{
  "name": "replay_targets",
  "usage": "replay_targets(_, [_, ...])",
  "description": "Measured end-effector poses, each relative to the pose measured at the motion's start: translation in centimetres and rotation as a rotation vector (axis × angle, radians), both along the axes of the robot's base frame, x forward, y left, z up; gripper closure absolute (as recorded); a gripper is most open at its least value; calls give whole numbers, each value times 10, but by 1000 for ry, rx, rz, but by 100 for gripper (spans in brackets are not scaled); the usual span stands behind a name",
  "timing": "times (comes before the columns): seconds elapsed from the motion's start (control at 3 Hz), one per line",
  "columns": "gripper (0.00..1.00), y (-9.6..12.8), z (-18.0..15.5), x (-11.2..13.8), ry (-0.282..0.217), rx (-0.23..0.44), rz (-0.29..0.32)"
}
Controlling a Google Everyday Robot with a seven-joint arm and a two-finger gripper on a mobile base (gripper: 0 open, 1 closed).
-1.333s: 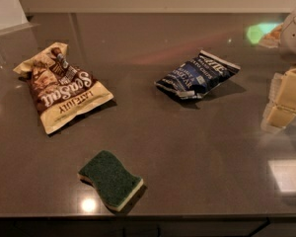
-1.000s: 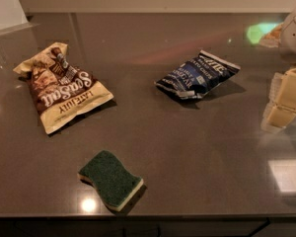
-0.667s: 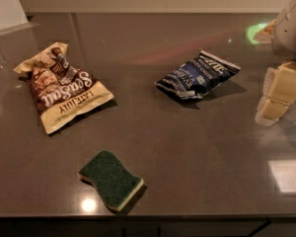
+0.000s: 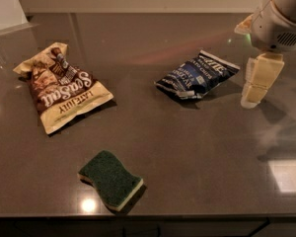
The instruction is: Pick blue chip bag
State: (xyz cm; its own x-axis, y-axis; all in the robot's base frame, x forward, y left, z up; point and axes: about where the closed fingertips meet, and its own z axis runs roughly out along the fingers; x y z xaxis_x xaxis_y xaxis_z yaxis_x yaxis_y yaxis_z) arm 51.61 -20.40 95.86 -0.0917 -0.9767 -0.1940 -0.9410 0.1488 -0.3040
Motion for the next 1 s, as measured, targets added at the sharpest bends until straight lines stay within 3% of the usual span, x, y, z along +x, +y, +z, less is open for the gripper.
replay_targets(0.33, [0, 8, -16, 25, 1, -7, 53])
replay_targets(1.0, [0, 29, -53, 76, 46, 46, 144])
